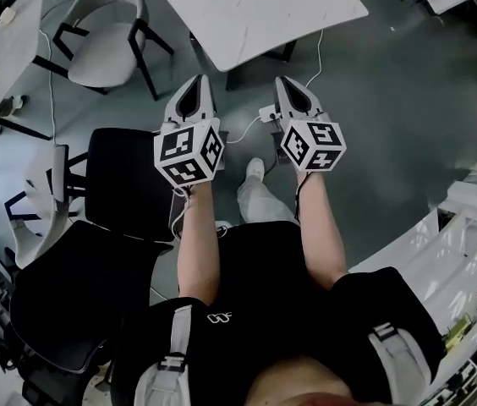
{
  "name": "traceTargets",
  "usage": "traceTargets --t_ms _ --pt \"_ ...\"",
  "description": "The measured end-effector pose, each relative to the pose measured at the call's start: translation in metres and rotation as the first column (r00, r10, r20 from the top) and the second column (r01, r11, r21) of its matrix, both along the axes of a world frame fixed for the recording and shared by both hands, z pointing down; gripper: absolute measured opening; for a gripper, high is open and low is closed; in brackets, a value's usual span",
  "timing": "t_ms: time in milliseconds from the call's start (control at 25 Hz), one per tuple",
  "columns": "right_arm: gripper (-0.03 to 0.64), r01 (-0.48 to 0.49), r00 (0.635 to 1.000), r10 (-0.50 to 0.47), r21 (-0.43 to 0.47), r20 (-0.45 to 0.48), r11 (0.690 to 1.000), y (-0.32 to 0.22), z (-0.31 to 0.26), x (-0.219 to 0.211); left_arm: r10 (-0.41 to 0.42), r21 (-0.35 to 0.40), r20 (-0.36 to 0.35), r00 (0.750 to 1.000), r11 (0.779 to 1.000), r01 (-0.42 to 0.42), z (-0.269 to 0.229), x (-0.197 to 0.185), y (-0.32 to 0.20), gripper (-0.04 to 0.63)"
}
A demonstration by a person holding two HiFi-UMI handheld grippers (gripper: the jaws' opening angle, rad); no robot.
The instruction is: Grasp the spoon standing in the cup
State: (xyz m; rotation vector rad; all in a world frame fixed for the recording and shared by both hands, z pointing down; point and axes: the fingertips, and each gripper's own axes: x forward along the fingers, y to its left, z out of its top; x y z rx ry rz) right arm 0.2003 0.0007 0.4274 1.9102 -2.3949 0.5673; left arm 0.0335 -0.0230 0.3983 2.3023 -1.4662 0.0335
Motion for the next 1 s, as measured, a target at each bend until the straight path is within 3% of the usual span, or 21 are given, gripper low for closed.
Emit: traceTargets --t_ms 160,320,800,1000 --pt "0.005 0.011 1.000 -0.012 0.008 0.014 1.000 -0.037 -0.005 0.040 0.005 0.009 0.000 1.000 1.000 -0.005 -0.006 0.045 -0.033 0.014" --pt "0.005 0.043 0.999 -0.044 0.021 0.009 0.999 -0.068 -0.018 0.055 -0.005 0.020 0.003 1.000 1.000 0.005 -0.017 0.064 -0.057 0.014" --pt "0.005 0.166 0.986 -0.165 0.066 -0.019 0.984 -0.138 -0.038 0.033 -0.109 0.036 -0.023 0.994 0.993 0.110 -0.027 0.037 -0.128 0.014" --pt "0.005 0.160 0.987 -0.159 0.046 -0.020 0.986 -0.185 -0.029 0.042 -0.100 0.008 -0.040 0.994 0.995 0.100 -0.007 0.045 -0.175 0.014"
